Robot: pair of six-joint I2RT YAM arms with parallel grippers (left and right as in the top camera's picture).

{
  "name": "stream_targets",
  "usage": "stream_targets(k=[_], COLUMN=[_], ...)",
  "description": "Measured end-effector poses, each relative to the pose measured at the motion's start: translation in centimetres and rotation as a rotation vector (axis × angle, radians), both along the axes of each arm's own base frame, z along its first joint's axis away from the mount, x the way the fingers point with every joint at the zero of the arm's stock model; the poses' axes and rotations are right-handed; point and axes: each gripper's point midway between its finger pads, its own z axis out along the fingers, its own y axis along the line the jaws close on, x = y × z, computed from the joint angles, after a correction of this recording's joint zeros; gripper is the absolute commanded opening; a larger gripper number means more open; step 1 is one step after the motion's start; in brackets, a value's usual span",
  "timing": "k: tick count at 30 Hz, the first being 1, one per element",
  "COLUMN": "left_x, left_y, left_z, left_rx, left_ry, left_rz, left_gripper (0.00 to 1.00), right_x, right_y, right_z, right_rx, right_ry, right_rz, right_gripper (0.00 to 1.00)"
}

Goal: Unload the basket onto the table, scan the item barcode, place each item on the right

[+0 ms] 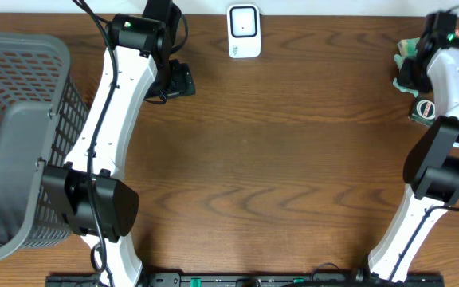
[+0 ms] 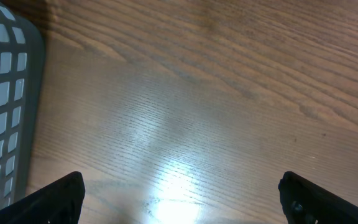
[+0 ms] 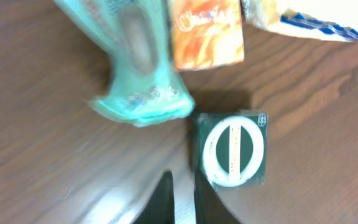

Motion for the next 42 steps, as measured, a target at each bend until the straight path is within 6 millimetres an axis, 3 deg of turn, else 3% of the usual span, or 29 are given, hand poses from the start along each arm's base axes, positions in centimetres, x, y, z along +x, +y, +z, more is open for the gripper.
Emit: stream_targets(k=[3,9,17,19,21,22,23,24,30,35,38,42], left_x=[0.0,0.0,0.0,0.0,0.0,0.0,0.0,0.0,0.0,0.0,0.0,0.0], left_y=[0.0,0.0,0.0,0.0,0.0,0.0,0.0,0.0,0.0,0.0,0.0,0.0], left_z=[0.0,0.0,0.0,0.0,0.0,0.0,0.0,0.0,0.0,0.0,0.0,0.0], left_rx=[0.0,0.0,0.0,0.0,0.0,0.0,0.0,0.0,0.0,0.0,0.0,0.0], left_ry=[0.0,0.0,0.0,0.0,0.0,0.0,0.0,0.0,0.0,0.0,0.0,0.0], left_rz=[0.0,0.0,0.0,0.0,0.0,0.0,0.0,0.0,0.0,0.0,0.0,0.0], left_gripper=[0.98,0.98,0.98,0.98,0.98,0.98,0.98,0.98,0.98,0.98,0.98,0.98], right_x=[0.1,-1.3,-5.9,-7.1,-8.6,-9.1,-9.6,-10.3,-13.8,-17.1,-19.0,-20.7], right_y=[1.8,7.4,15.2,17.4,19.9,21.1,22.0,23.5,28.6,32.1,33.2,33.5], right_z=[2.7,8.6,19.5,21.2,22.2,22.5,22.5,22.3,19.4,14.9,11.9,9.8], right_rx=[0.071,0.248,0.317,0.322,0.331,0.337,0.341,0.355,0.41,0.446,0.454,0.451], right_ry=[-0.017,-0.095,-0.262,-0.302,-0.333,-0.354,-0.366,-0.381,-0.375,-0.251,-0.159,-0.078], right_rz=[0.026,0.109,0.279,0.338,0.403,0.434,0.454,0.486,0.592,0.664,0.693,0.705], right_gripper=[0.15,0.15,0.17,0.17,0.25,0.36,0.84,0.99,0.99,0.99,0.99,0.99])
